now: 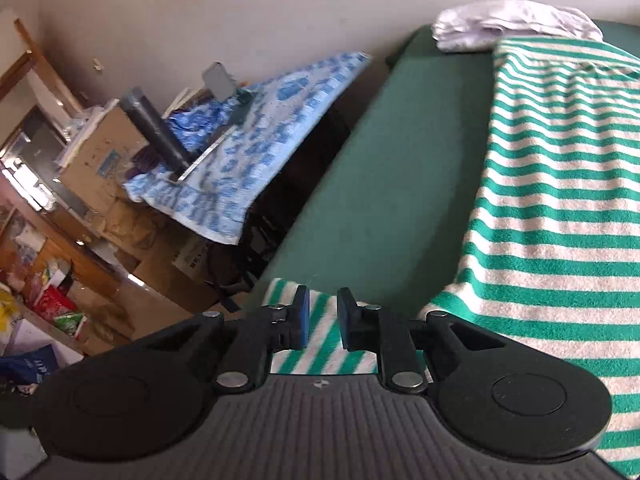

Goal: Fold clothes

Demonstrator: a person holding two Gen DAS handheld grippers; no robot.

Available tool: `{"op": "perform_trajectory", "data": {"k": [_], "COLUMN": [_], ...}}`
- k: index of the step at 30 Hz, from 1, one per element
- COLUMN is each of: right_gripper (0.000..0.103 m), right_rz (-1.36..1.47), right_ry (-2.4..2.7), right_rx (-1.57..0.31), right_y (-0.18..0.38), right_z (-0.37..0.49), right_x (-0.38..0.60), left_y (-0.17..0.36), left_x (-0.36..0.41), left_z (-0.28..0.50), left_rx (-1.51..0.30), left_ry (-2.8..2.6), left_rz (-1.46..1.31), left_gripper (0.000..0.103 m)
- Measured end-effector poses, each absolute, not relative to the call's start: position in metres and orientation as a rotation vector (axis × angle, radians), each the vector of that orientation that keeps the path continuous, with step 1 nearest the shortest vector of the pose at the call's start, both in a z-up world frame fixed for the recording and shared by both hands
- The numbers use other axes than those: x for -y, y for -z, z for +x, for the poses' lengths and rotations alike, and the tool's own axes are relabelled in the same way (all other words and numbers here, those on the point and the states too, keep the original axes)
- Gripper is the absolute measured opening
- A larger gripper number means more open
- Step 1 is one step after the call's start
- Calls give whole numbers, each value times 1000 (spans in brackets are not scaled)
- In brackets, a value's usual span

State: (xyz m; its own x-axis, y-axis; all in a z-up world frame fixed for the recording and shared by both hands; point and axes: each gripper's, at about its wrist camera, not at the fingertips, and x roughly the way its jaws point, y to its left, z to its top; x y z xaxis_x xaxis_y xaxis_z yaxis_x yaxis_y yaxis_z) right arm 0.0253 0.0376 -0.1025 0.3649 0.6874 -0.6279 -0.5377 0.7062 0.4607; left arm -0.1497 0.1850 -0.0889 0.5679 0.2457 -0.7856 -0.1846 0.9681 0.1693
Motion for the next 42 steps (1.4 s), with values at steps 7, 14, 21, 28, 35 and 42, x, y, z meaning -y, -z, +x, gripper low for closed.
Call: {"op": "perform_trajectory", "data": {"k": [7,14,21,28,35,42], "right_gripper": [24,23,39,43,43,60], "right_rz": [58,49,144,166,408,690], "right_ry": [-1004,-1077,-845,-704,-231,13], "right_rx": [-1044,-1077,-999,-880,-972,-843], "right_y": [117,111,107,95,111,91], "right_z": [-44,-76,-81,-96,-69,-92], "right_x": [-42,-26,38,101,250,421], "left_y": [50,68,107,109,93,48], "left_x": [-206,-152,-133,-153,-105,24], "left_z": [-130,-61,-40,-38,-34,-30], "left_rx": [-802,-820,-889,-943,-889,-773], "left_ry": [-215,22,-82,-198,-466,-251], "left_rz": [16,0,79,34,316,261], "left_gripper": [10,31,53,96,91,100]}}
